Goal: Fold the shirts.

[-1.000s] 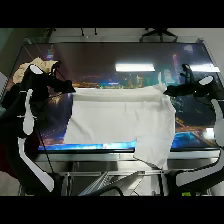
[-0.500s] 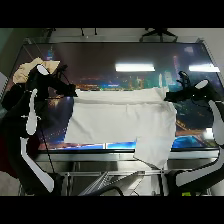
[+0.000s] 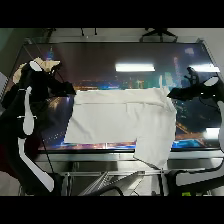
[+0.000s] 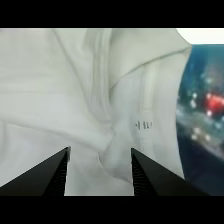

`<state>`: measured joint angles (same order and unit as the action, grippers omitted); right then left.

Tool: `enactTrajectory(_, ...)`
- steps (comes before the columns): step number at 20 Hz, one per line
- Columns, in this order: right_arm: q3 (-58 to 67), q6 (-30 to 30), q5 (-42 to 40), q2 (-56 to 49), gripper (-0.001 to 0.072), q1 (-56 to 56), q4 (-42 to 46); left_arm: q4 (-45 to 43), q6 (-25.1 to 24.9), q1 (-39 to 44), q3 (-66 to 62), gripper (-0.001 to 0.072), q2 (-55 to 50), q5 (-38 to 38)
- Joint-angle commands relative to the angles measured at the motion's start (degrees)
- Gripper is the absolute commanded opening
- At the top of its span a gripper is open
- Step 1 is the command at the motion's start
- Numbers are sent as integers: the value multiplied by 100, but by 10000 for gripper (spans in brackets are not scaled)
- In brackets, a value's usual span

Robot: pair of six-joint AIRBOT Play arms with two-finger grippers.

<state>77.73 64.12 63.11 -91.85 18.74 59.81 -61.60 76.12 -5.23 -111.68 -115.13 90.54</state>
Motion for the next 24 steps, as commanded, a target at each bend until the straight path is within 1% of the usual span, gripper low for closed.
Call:
enactTrajectory(1, -310, 367, 623, 625, 431, 485, 190, -146, 87, -319, 778, 628, 474, 507)
enactTrajectory(2, -595, 413, 796, 833, 431, 713, 195, -144, -28, -402, 1462, 622, 752, 402)
enactTrajectory(3, -929, 472, 885, 1060, 430, 981, 197, -144, -219, -481, 2297, 584, 1086, 192)
enactTrajectory(5, -1539, 706, 929, 1493, 431, 1565, 190, -144, -542, -656, 3886, 585, 1681, -306)
enactTrajectory(7, -2055, 752, 1049, 1851, 431, 2109, 177, -127, -767, -804, 5071, 585, 2092, -664)
enactTrajectory(10, -2708, 820, 1596, 2085, 431, 2621, 256, -101, -929, -835, 6089, 585, 2411, -968)
enactTrajectory(13, -3504, 997, 1497, 2256, 432, 2688, 308, 284, -1126, -833, 6518, 582, 2465, -1281)
enactTrajectory(14, -3814, 1034, 1469, 2264, 433, 2688, 308, 483, -1241, -833, 6618, 489, 2465, -1305)
enactTrajectory(15, -4098, 1029, 1449, 2260, 433, 2682, 297, 691, -1408, -833, 6675, 165, 2465, -1287)
enactTrajectory(16, -4393, 1032, 1405, 2260, 433, 2667, 289, 944, -1626, -833, 6679, 17, 2465, -1217)
enactTrajectory(17, -4640, 1029, 1322, 2260, 433, 2612, 251, 1233, -1709, -833, 6640, 18, 2465, -1150)
enactTrajectory(19, -5051, 1008, 1110, 2260, 433, 2435, 190, 1508, -1746, -833, 6540, 18, 2503, -1080)
enactTrajectory(23, -5270, 909, 892, 2258, 430, 1679, 9, 1475, -1801, -846, 6513, 18, 2916, -1193)
enactTrajectory(24, -5265, 769, 874, 2258, 377, 1497, -125, 1478, -1799, -861, 6518, 18, 3040, -1237)
